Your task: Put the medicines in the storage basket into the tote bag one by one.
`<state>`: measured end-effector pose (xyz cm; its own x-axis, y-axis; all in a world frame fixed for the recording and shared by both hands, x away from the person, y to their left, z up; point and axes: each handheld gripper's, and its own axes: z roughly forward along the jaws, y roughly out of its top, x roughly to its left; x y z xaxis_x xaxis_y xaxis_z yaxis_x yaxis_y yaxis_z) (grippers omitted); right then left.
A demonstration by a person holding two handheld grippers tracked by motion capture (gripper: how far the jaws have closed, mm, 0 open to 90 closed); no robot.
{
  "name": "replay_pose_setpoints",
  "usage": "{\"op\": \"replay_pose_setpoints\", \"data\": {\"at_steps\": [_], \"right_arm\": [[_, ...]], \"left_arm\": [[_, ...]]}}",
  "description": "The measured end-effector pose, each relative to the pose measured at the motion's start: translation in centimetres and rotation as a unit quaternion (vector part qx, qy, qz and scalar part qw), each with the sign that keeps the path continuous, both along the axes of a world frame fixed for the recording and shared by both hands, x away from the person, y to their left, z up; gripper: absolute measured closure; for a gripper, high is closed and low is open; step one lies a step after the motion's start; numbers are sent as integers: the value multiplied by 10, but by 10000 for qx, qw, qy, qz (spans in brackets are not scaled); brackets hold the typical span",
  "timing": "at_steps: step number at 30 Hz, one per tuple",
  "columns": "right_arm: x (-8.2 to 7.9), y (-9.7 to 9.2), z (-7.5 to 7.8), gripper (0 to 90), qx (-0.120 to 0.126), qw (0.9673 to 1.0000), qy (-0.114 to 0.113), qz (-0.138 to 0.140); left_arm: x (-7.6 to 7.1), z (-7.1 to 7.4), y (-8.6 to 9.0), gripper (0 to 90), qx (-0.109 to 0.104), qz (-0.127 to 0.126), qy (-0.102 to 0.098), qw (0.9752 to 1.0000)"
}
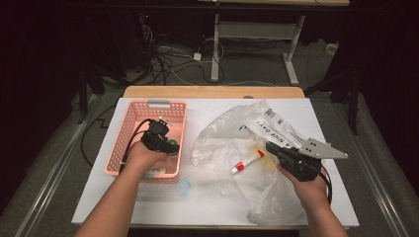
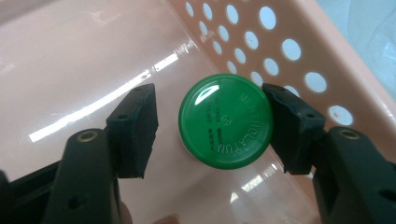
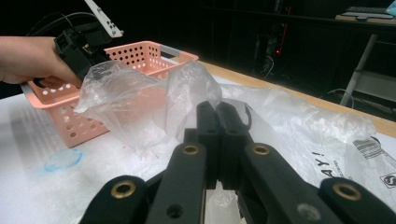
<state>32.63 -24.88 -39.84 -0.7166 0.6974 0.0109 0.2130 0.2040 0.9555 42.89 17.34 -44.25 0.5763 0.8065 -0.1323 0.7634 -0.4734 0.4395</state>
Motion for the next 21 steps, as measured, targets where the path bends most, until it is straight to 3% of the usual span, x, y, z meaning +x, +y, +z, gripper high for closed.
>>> {"op": "replay_pose_setpoints", "data": {"at_steps": [8, 21], "right_arm": [[0, 0, -1, 900, -15, 10000, -4, 16], [0, 0, 0, 900, -10, 10000, -11, -5]], "left_arm": [[0, -4, -4, 486, 71, -89, 15, 9999], [1, -4, -3, 496, 28, -62, 57, 10000]]}}
